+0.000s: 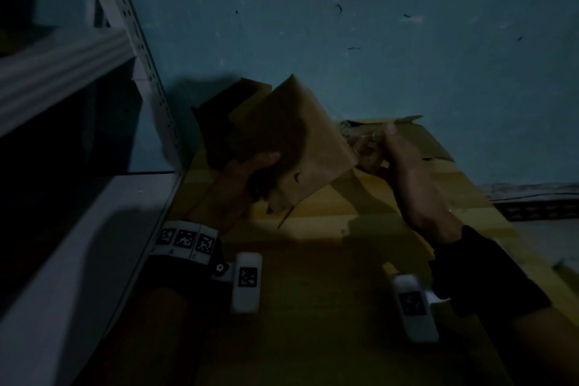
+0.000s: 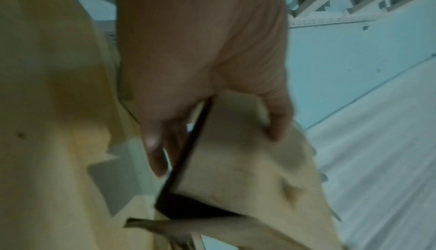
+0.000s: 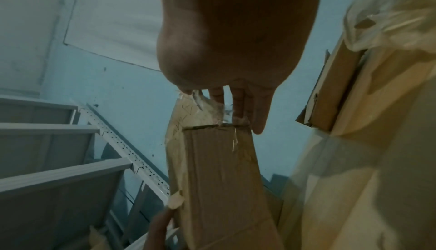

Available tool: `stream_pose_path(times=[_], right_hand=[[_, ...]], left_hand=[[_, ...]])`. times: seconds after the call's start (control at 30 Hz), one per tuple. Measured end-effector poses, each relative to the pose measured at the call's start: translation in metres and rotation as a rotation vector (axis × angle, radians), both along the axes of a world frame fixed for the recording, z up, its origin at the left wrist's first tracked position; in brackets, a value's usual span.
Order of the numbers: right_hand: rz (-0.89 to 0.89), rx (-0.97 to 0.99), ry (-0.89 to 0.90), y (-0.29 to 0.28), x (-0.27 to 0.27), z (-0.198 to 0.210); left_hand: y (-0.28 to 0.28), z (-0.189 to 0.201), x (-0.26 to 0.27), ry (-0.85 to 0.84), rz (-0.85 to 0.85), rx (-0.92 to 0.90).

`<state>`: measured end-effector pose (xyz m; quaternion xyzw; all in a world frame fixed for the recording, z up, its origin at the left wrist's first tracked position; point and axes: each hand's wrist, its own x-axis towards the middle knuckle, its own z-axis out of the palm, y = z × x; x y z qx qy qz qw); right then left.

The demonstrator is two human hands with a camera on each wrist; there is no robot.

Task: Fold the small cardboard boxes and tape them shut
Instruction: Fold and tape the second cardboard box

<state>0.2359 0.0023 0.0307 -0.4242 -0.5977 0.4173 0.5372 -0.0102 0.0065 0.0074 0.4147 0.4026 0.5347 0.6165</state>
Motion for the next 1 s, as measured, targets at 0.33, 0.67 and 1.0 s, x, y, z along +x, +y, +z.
stream_pose_path(times=[0.33, 0.67, 1.0], right_hand=[[-0.041, 0.342, -0.113, 0.01, 0.012, 0.003], [0.116, 0.317, -0.059, -0.003, 0.001, 0.024], [0.194, 0.255, -0.027, -0.008, 0.0, 0.026]], left_hand=[[-0.007, 0.018, 0.007, 0.622, 0.386, 0.416], [-0.013, 0.057, 0.041, 1.064, 0.185, 1.144], [-0.013, 0.055, 0.038, 0.974, 0.002, 0.969]])
